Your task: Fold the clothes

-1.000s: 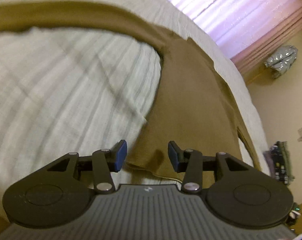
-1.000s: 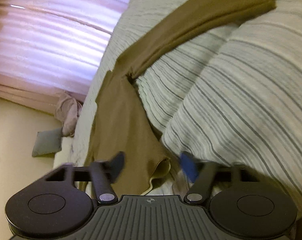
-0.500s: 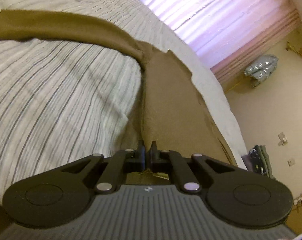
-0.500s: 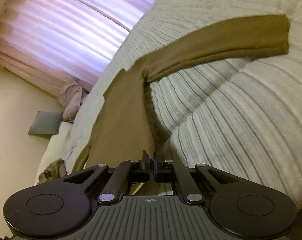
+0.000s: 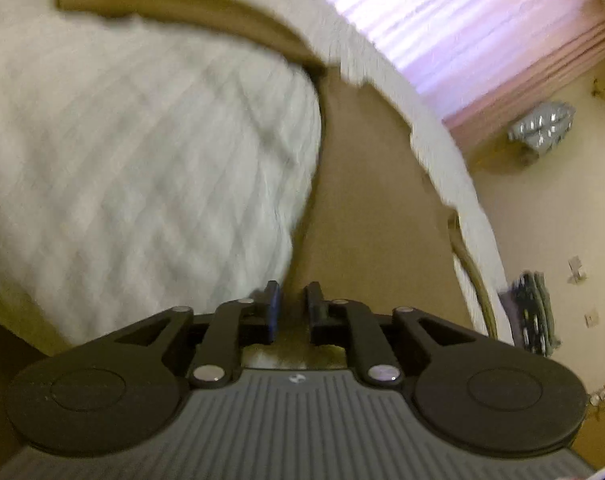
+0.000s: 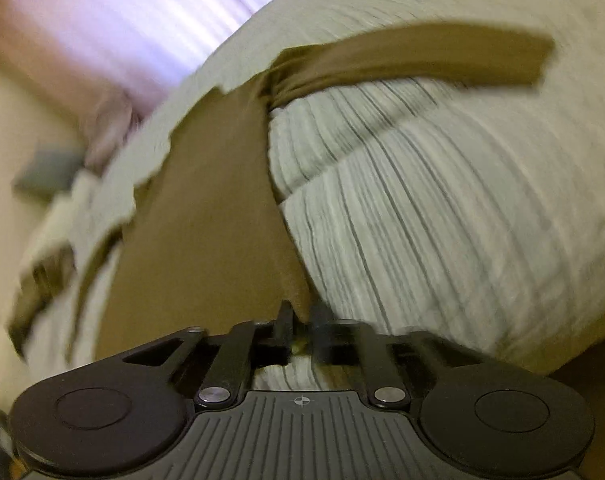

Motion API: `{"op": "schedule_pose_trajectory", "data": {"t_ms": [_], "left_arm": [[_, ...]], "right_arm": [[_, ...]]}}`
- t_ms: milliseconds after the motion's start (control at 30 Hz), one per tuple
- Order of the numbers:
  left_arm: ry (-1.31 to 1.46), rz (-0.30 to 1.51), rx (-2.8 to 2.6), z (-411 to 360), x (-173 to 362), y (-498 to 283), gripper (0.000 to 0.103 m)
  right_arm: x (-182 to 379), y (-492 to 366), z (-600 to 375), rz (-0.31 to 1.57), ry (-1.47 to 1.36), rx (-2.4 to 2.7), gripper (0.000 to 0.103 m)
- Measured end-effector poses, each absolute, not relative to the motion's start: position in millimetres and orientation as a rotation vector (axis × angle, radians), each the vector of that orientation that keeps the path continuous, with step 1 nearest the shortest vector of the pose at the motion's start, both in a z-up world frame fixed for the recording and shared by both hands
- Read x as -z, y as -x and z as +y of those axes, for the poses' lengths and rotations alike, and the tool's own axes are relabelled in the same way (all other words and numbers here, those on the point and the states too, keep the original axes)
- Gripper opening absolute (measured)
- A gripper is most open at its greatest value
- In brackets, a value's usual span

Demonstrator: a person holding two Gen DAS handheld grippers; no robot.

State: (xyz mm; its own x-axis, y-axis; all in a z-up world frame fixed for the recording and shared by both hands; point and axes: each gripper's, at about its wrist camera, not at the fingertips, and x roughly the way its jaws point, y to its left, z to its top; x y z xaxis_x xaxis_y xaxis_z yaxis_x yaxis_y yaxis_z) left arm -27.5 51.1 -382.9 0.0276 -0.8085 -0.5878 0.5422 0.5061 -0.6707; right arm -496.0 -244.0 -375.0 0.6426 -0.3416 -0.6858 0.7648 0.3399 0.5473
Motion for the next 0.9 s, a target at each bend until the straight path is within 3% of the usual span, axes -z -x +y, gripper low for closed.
{"op": "schedule_pose_trajectory", "data": {"t_ms": [33,67,100,267,533,633,667,900], "left_arm": [[0.328,1.103,1.039,56.6,377.3,17.9,0.013],[0.373,1.087,1.001,59.1,375.1,6.8,0.020],[0.418,1.072,0.961,60.7,373.6,-4.5,0.027],[0.662,1.025,0.729,56.4,384.3,-69.9,0.027],[0.812,1.062,0.466,43.9,410.7,-135.6,0.029],[0.861,1.048,0.401,41.6,420.7,-145.5,0.018],[0.856,1.035,0.390,40.1,420.2,-148.4,0.004],[0.567,0.679,0.730,-40.6,317.5,-128.9,0.003]], "right_arm": [[367.6,499.0,-243.8,0.512,-0.946,0.792,0.067],[360.9,504.4,-244.2,0.493,-0.924,0.837,0.075],[355.2,509.6,-246.3,0.469,-0.915,0.878,0.075],[349.9,513.7,-270.8,0.361,-1.008,0.926,0.075],[348.7,464.2,-312.8,0.389,-0.949,0.901,0.075],[351.5,442.9,-330.3,0.403,-0.912,0.895,0.075],[353.1,437.4,-335.9,0.403,-0.908,0.892,0.075],[362.7,421.7,-359.1,0.406,-0.887,0.865,0.075]]}}
